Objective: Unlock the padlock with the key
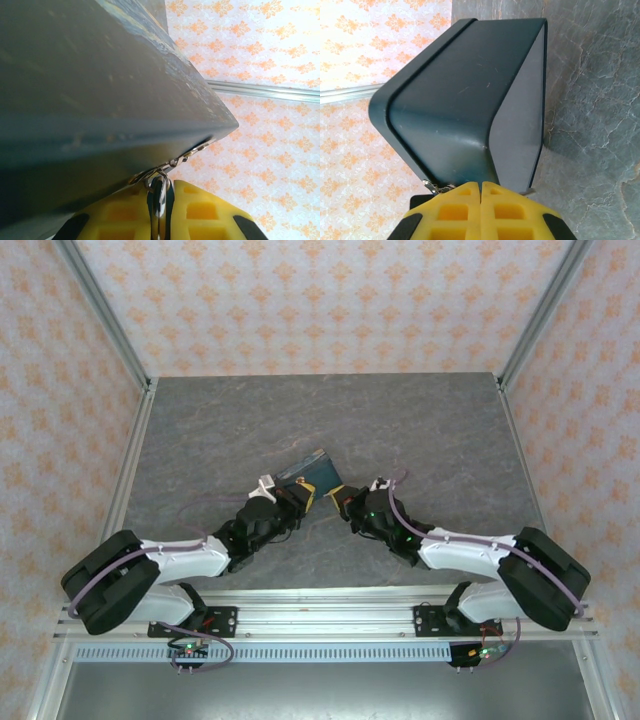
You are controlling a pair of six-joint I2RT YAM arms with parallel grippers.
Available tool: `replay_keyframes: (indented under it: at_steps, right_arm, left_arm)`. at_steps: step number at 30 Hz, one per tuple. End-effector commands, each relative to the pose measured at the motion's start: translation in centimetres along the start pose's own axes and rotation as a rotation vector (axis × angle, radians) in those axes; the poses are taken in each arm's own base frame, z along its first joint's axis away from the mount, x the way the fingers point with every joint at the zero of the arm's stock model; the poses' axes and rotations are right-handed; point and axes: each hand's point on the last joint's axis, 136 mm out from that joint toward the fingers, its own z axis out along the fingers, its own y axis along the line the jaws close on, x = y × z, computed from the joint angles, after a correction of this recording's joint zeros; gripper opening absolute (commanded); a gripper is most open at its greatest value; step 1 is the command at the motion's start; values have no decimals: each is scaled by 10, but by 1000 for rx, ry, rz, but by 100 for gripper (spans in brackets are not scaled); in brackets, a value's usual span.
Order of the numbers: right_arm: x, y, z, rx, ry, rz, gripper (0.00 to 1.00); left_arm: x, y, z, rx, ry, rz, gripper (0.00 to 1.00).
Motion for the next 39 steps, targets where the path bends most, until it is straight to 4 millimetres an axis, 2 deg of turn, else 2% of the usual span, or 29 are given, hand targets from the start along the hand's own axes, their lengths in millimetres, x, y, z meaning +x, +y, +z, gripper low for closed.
replay_keyframes:
  at_steps: [1,7,15,30,39]
  right_arm:
    - [1,25,3,-75,-15,15,0]
    - [2,30,6,-79,-12,9,0]
    - [12,36,13,-83,3,-3,0]
    - [4,19,12,-45,-41,-2,0]
    - [7,17,15,-31,-26,-9,0]
  left_arm:
    - [-4,-25,-6,80,-14,-24,0]
    - [-4,-25,-9,71,-17,-21,0]
    - [0,-27,-3,71,-5,-22,0]
    - [1,-32,-1,83,-4,-26,0]
    - [0,-37,-2,89,-6,-27,0]
